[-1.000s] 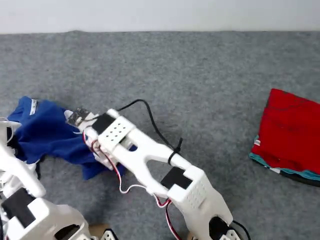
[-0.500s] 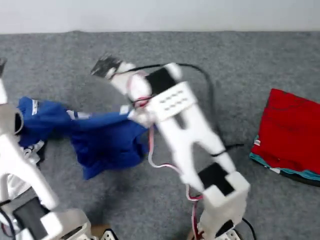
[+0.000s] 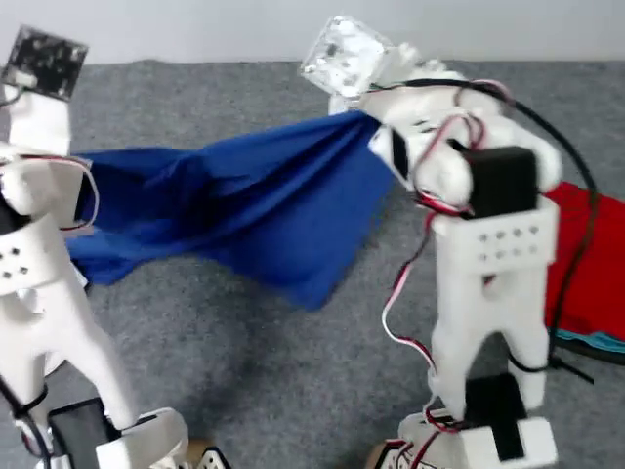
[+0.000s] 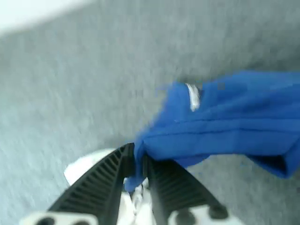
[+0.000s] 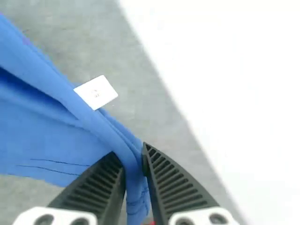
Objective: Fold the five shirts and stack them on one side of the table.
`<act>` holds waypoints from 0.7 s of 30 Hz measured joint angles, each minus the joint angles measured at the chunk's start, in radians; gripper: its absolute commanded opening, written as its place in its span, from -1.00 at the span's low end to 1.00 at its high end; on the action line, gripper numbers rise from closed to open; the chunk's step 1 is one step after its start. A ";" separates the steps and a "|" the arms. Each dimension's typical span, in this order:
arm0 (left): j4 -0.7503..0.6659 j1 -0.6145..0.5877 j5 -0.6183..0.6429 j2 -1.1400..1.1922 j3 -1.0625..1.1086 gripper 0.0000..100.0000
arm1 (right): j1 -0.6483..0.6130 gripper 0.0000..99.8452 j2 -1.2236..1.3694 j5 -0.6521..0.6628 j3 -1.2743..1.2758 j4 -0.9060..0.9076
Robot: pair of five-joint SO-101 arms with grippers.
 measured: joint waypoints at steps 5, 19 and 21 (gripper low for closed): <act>0.000 0.080 0.000 0.000 -0.180 -0.99 | 0.035 -0.98 -0.081 0.040 0.000 -0.063; -0.267 0.101 0.000 0.032 -0.287 -0.99 | 0.084 -0.98 -0.035 0.074 -0.002 -0.315; -0.327 0.101 0.000 0.058 -0.287 -0.99 | 0.084 -0.98 0.000 0.074 -0.002 -0.368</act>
